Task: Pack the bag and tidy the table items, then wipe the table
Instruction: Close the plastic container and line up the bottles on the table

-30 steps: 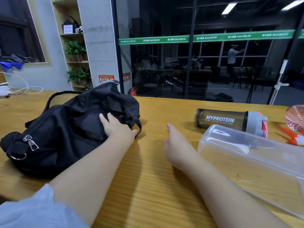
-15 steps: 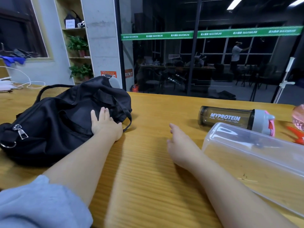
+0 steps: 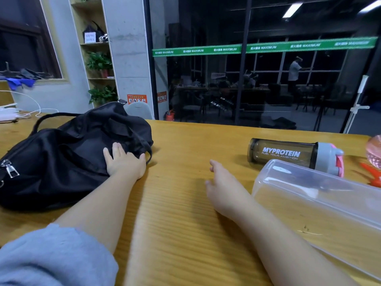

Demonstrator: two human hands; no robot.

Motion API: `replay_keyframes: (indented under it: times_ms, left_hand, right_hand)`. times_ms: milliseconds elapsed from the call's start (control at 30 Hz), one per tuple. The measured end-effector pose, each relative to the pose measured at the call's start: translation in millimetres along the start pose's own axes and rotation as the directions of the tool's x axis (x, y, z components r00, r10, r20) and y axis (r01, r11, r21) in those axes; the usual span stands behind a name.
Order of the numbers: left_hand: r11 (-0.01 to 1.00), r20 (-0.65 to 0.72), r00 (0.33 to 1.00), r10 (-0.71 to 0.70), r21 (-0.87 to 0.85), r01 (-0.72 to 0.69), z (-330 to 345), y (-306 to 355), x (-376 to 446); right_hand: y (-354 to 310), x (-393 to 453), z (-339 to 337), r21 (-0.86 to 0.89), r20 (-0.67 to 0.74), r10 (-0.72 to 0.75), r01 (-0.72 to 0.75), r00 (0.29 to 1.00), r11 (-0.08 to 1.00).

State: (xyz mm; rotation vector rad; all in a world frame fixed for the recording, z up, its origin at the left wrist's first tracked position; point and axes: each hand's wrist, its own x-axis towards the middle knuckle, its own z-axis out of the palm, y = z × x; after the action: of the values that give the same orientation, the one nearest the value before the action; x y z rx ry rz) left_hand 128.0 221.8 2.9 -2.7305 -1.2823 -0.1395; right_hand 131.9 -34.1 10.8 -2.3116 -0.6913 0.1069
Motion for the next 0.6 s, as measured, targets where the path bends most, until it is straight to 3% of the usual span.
replay_keyframes:
  times_ms: [200,400,467,533,600]
  left_hand:
    - [0.965,-0.181,0.982,0.05,-0.244,-0.094,-3,10,-6]
    - [0.761,-0.331,0.93,0.158,-0.56,-0.328,-43,53,-52]
    - [0.57,-0.321,0.928,0.19,-0.733,-0.37,-55,71,-74]
    - [0.259,-0.244,0.936,0.252,-0.915,-0.309,-69,90,-96]
    - [-0.047,-0.201,0.916,0.348,-0.979,-0.196,-79,107,-118]
  right_hand:
    - [-4,-3,-3,0.007,0.0,-0.018,0.018,1.0,1.0]
    - [-10,-10,-11,0.049,-0.083,-0.042,0.046,0.996,0.998]
    - [-14,-12,-15,0.097,-0.158,-0.027,0.043,0.987,0.994]
    - [-18,-16,-20,0.166,-0.248,-0.013,0.056,0.969,0.985]
    - [-22,-22,-28,0.212,-0.349,-0.032,0.112,0.937,0.971]
